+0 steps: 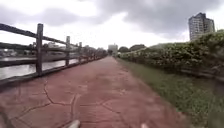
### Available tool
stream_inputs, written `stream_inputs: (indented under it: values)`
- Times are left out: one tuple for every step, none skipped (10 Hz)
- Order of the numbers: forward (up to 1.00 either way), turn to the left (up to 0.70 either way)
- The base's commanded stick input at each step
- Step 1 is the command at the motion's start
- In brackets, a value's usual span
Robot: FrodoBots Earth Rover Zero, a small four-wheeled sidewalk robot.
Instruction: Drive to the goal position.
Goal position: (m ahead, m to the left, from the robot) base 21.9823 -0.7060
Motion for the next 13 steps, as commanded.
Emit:
stream_inputs:
  values:
    - [0.7,0.05]
    - [0.7,0.0]
    - [0.7,0.0]
    - [0.7,0.0]
    - [0.7,0.0]
    - [0.7,0.0]
    - [0.7,0.0]
    - [0.7,0.0]
    - [0.7,0.0]
    - [0.7,0.0]
    - [0.7,0.0]
    - [0.7,0.0]
    - [0.7,0.0]
